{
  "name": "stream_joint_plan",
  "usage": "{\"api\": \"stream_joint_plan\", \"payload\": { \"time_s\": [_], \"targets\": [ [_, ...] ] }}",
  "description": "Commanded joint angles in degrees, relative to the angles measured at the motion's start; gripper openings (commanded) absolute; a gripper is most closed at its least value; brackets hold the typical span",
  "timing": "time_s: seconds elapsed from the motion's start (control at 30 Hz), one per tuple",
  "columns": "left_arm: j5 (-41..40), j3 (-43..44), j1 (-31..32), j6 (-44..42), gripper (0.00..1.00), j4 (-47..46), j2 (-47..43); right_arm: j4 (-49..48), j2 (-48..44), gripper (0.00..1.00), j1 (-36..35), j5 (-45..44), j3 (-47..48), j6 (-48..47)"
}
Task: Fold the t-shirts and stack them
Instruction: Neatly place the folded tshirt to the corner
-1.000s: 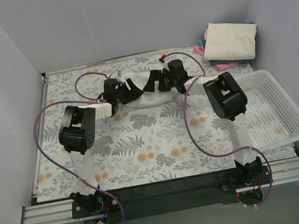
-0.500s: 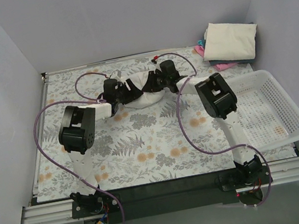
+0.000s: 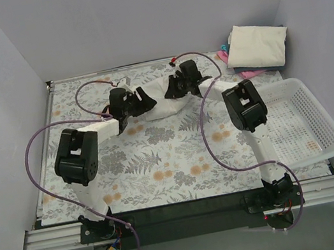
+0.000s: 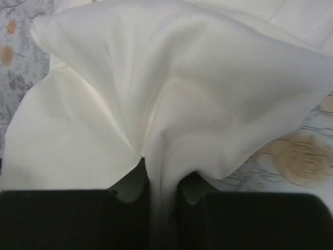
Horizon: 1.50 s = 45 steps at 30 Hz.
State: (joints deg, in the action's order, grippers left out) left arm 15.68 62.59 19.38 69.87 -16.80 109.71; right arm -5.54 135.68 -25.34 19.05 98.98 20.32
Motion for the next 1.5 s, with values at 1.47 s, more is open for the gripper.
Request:
{"api": "stream_joint_plan", "payload": {
  "time_s": [1.47],
  "targets": [
    [0.4, -12.2, 0.0, 1.9, 0.57, -2.5, -9.2, 20.3, -16.9, 0.01, 30.5, -26.3, 22.9, -26.2]
  ]
}}
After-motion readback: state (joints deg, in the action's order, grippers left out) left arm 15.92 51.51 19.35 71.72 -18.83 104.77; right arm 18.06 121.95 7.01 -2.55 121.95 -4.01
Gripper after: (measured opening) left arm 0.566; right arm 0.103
